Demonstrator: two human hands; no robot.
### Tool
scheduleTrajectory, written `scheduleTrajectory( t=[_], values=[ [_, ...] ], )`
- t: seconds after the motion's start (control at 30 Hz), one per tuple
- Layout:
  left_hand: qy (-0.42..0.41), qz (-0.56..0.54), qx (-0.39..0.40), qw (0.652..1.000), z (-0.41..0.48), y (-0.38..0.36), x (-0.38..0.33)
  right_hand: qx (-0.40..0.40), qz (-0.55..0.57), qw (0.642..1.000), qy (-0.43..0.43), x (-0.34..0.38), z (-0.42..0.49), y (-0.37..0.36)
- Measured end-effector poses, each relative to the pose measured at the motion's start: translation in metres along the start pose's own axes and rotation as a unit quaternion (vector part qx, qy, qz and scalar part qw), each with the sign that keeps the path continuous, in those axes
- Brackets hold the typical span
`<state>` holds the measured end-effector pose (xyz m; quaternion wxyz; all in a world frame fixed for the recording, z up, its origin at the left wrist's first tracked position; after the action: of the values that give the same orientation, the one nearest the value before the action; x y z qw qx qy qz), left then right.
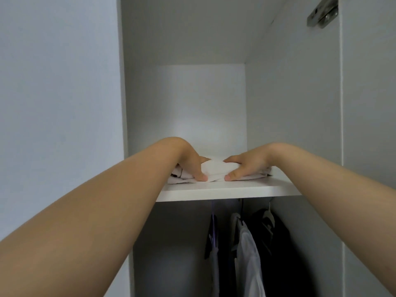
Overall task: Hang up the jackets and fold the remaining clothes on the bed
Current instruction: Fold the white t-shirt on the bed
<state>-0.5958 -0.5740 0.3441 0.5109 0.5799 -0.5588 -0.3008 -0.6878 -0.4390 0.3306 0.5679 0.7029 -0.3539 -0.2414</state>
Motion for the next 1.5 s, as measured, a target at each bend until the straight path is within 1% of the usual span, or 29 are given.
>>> scheduleTrajectory(
  t=[0.07,0.17,0.23,0.3,0.33,0.37,0.47,0.5,0.57,0.67,0.73,0.8,0.83,0.9,0.97,1.0,1.03,1.13,1.2,1.27,1.33,1.4,1.5],
  values=[
    [0.008,0.023,-0.006,1.000,0.013,0.006,-0.001,0.010,-0.019,1.000,-0.022,-0.002,0.007,0.007],
    [0.041,0.049,0.002,0.998,0.039,0.013,0.000,0.029,-0.047,0.997,-0.046,-0.009,0.025,0.017],
    [0.070,0.097,0.009,0.993,0.070,0.018,0.002,0.043,-0.063,0.996,-0.047,-0.015,0.043,0.025],
    [0.098,0.162,-0.001,0.982,0.108,0.031,0.004,0.053,-0.073,0.994,-0.058,-0.024,0.069,0.037],
    [0.109,0.168,0.000,0.980,0.117,0.030,0.005,0.061,-0.073,0.993,-0.064,-0.025,0.081,0.034],
    [0.104,0.170,0.001,0.980,0.136,0.045,0.003,0.070,-0.085,0.991,-0.075,-0.034,0.104,0.048],
    [0.073,0.177,-0.007,0.982,0.154,0.056,-0.008,0.127,-0.114,0.979,-0.108,-0.048,0.134,0.057],
    [0.061,0.177,-0.009,0.982,0.163,0.062,-0.011,0.131,-0.139,0.974,-0.119,-0.055,0.151,0.064],
    [0.047,0.166,-0.021,0.985,0.184,0.067,-0.009,0.111,-0.197,0.965,-0.129,-0.060,0.173,0.071],
    [0.035,0.124,-0.057,0.990,0.221,0.071,-0.005,0.020,-0.288,0.950,-0.115,-0.065,0.200,0.069],
    [0.025,0.075,-0.092,0.993,0.244,0.072,-0.003,-0.041,-0.310,0.943,-0.116,-0.073,0.215,0.066],
    [0.021,-0.006,-0.131,0.991,0.267,0.069,0.005,-0.078,-0.315,0.938,-0.124,-0.084,0.226,0.066],
    [0.019,-0.029,-0.158,0.987,0.277,0.068,0.008,-0.096,-0.318,0.935,-0.125,-0.089,0.234,0.067],
    [0.050,-0.030,-0.204,0.977,0.289,0.067,0.017,-0.131,-0.328,0.927,-0.123,-0.098,0.247,0.067],
    [0.119,0.013,-0.214,0.969,0.296,0.068,0.027,-0.168,-0.303,0.930,-0.126,-0.106,0.255,0.067],
    [0.139,0.025,-0.217,0.966,0.295,0.069,0.031,-0.185,-0.278,0.934,-0.129,-0.110,0.256,0.067],
    [0.143,0.017,-0.230,0.963,0.295,0.069,0.034,-0.197,-0.248,0.939,-0.132,-0.113,0.256,0.068],
    [0.094,-0.069,-0.299,0.947,0.292,0.065,0.037,-0.228,-0.173,0.951,-0.114,-0.117,0.253,0.067],
    [0.062,-0.123,-0.332,0.933,0.293,0.063,0.039,-0.242,-0.160,0.953,-0.086,-0.112,0.250,0.068],
    [0.035,-0.155,-0.328,0.931,0.296,0.061,0.039,-0.247,-0.175,0.950,-0.077,-0.109,0.248,0.069],
    [0.005,-0.158,-0.313,0.937,0.303,0.060,0.041,-0.238,-0.196,0.947,-0.087,-0.112,0.247,0.070],
    [-0.036,-0.170,-0.281,0.944,0.307,0.059,0.040,-0.218,-0.204,0.947,-0.116,-0.121,0.249,0.071],
    [-0.086,-0.209,-0.212,0.951,0.311,0.054,0.035,-0.203,-0.172,0.954,-0.136,-0.137,0.250,0.066]
  ],
)
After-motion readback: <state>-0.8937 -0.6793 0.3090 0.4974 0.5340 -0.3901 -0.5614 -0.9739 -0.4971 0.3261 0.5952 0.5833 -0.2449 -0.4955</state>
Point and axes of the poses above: each hand's wrist, its own z-axis towards the middle knuckle, its own y-axis out of the back of the hand, x = y × z, the point moved 5 cm from there along z, towards the middle knuckle, and after that the axes turned 7 degrees about x, right-handed, at the moved point
